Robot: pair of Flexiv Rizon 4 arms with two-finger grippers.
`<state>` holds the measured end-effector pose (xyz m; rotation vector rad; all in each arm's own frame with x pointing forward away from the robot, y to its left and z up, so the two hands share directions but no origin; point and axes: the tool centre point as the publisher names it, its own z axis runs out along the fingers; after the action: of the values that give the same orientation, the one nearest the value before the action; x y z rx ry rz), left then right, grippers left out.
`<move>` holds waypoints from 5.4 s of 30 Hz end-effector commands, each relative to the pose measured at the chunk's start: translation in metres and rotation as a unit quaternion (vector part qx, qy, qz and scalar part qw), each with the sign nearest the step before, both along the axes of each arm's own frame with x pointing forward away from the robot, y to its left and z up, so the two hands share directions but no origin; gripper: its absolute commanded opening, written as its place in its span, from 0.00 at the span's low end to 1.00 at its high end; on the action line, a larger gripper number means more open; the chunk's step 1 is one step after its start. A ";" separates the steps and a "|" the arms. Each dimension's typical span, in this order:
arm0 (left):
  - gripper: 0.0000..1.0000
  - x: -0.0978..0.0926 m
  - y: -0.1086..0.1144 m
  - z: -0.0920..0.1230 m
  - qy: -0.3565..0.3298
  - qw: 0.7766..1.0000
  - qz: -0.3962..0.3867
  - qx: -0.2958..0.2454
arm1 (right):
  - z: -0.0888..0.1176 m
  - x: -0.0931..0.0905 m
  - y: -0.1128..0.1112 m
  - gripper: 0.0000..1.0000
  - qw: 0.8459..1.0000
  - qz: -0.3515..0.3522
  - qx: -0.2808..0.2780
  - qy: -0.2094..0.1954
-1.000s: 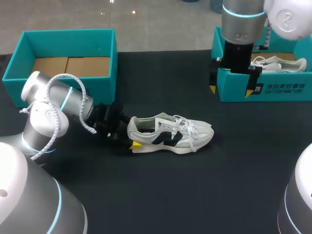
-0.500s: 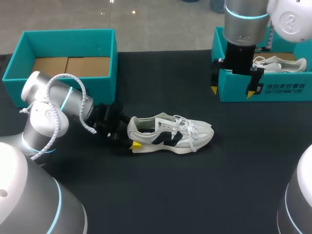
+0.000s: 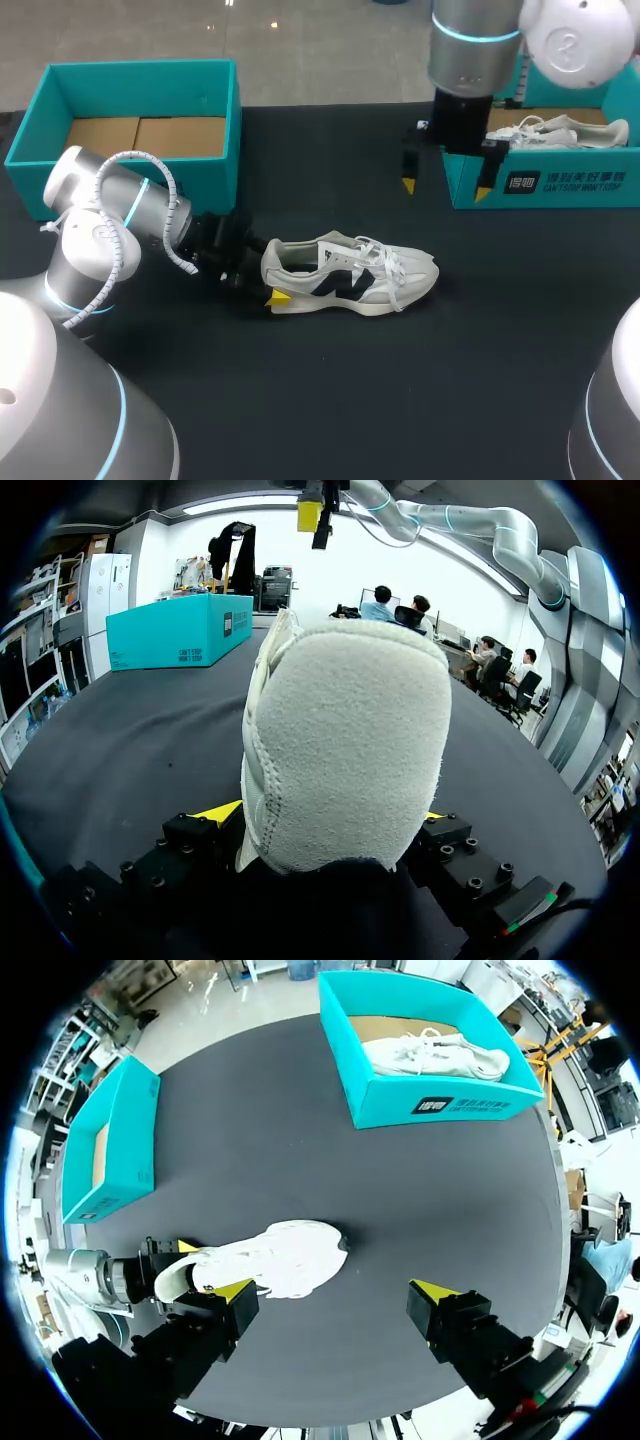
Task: Take the shoe out of the shoebox, open the shoe tongue, remove and reinsert the insole, then place the shoe into the shoebox
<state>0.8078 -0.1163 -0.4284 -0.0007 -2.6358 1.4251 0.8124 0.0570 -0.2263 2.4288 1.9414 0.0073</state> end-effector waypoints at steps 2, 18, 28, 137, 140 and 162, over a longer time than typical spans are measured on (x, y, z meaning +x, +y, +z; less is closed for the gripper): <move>0.00 0.002 -0.001 -0.004 0.001 1.000 -0.001 0.000 | -0.001 0.000 0.045 1.00 1.000 0.013 -0.020 0.000; 0.00 0.002 -0.001 -0.004 0.001 1.000 -0.001 0.000 | -0.030 -0.029 0.133 1.00 0.996 0.050 -0.071 0.028; 0.00 0.002 -0.001 -0.004 0.001 1.000 -0.001 0.000 | -0.065 -0.030 0.158 1.00 0.992 0.062 -0.102 0.039; 0.00 0.002 -0.001 -0.004 0.001 1.000 -0.001 0.000 | -0.129 0.010 0.011 1.00 0.985 0.095 -0.097 0.108; 0.00 0.002 -0.001 -0.004 0.001 1.000 -0.001 0.000 | -0.114 0.009 0.016 1.00 0.986 0.094 -0.098 0.091; 0.00 0.002 -0.001 -0.004 0.001 1.000 -0.001 0.000 | -0.033 0.009 0.085 1.00 0.938 0.338 -0.067 -0.047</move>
<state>0.8080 -0.1166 -0.4284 -0.0006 -2.6355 1.4252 0.8254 0.1329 -0.2676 1.7473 2.4148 -0.0536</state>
